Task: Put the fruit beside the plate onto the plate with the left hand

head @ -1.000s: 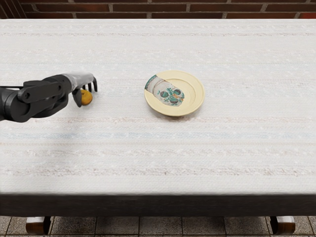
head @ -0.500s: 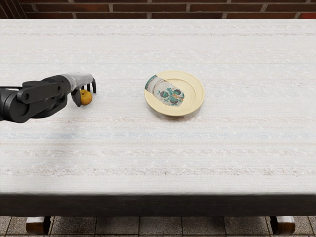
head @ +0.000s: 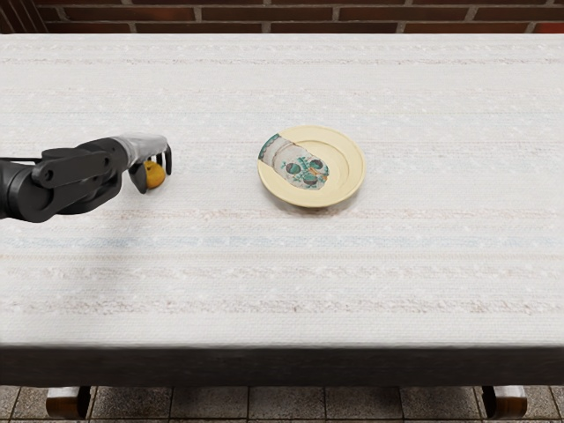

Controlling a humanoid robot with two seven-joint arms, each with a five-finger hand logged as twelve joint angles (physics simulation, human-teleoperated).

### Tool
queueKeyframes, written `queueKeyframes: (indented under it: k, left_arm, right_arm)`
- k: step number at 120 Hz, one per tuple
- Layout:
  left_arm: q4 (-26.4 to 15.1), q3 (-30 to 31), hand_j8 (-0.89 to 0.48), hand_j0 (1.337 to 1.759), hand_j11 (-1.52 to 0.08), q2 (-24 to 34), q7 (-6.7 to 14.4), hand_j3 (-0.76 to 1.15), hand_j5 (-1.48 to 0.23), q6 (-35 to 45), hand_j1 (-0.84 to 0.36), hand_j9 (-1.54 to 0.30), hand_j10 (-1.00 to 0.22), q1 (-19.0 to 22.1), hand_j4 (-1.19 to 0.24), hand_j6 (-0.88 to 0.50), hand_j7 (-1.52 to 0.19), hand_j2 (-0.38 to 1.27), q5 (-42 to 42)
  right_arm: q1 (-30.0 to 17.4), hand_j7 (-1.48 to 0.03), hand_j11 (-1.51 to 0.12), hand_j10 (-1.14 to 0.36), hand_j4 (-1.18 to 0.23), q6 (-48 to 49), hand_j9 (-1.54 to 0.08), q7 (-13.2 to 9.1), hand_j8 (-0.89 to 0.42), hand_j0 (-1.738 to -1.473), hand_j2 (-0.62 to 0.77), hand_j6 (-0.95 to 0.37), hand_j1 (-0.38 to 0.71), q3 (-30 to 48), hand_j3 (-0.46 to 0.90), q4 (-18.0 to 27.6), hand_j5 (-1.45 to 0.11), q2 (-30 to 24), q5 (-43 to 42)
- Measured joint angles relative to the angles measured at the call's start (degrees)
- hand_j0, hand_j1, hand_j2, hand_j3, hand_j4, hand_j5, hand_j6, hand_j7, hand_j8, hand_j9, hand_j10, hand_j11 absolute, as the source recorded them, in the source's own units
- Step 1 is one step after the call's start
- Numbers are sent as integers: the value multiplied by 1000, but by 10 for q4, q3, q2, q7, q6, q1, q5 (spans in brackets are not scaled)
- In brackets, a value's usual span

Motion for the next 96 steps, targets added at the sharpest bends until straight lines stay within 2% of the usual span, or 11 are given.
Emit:
queueKeyframes:
  k: [18,31,55,64,67,73,76,77,78,80,96]
  left_arm:
    - [-2,0,-454,1667,-831,0,0,-48,-773,0,-262,-836,-640,0,-674,-467,-798,148,0]
    - [-5,2,-404,1672,-878,1,1,192,-810,0,-265,-884,-673,1,-673,-398,-874,2,2]
    - [-12,3,-353,1668,-964,5,0,126,-894,-1,-285,-970,-733,-1,-615,-338,-957,15,2]
    - [-15,3,-347,1682,-983,5,1,88,-922,-2,-297,-990,-750,-3,-619,-344,-965,95,2]
    - [-17,4,-352,1693,-987,5,1,-49,-930,-2,-299,-995,-755,-4,-632,-356,-971,147,3]
    - [-18,4,-367,1700,-991,5,1,-138,-939,-2,-293,-1001,-766,-5,-651,-372,-979,185,3]
    - [-19,4,-371,1689,-991,5,2,-95,-941,-2,-284,-1002,-773,-5,-649,-371,-980,149,4]
    - [-19,4,-371,1703,-991,5,2,-168,-942,-2,-284,-1002,-773,-6,-653,-374,-981,179,4]
    - [-19,4,-376,1686,-993,5,2,-197,-947,-2,-284,-1006,-780,-6,-653,-374,-985,203,4]
    - [-20,3,-410,1659,-1003,5,1,-133,-957,-2,-284,-1014,-778,-7,-653,-373,-995,219,2]
    - [-26,3,-388,1655,-1028,5,1,-79,-1002,-4,-334,-1034,-782,-14,-623,-345,-1025,337,-2]
  right_arm:
    - [0,-31,-31,-24,-24,0,-31,0,-24,-1658,-5,-24,-320,0,0,0,-31,0,0]
    - [0,-31,-31,-24,-24,0,-31,0,-24,-1658,-5,-24,-320,0,0,0,-31,0,0]
    - [0,-31,-31,-24,-24,0,-31,0,-24,-1658,-5,-24,-320,0,0,0,-31,0,0]
    - [0,-31,-31,-24,-24,0,-31,0,-24,-1658,-5,-24,-320,0,0,0,-31,0,0]
    - [0,-31,-31,-24,-24,0,-31,0,-24,-1658,-5,-24,-320,0,0,0,-31,0,0]
    - [0,-31,-31,-24,-24,0,-31,0,-24,-1658,-5,-24,-320,0,0,0,-31,0,0]
    - [0,-31,-31,-24,-24,0,-31,0,-24,-1658,-5,-24,-320,0,0,0,-31,0,0]
    - [0,-31,-31,-24,-24,0,-31,0,-24,-1658,-5,-24,-320,0,0,0,-31,0,0]
    - [0,-31,-31,-24,-24,0,-31,0,-24,-1658,-5,-24,-320,0,0,0,-31,0,0]
    - [0,-31,-31,-24,-24,0,-31,0,-24,-1658,-5,-24,-320,0,0,0,-31,0,0]
    - [0,-31,-31,-24,-24,0,-31,0,-24,-1658,-5,-24,-320,0,0,0,-31,0,0]
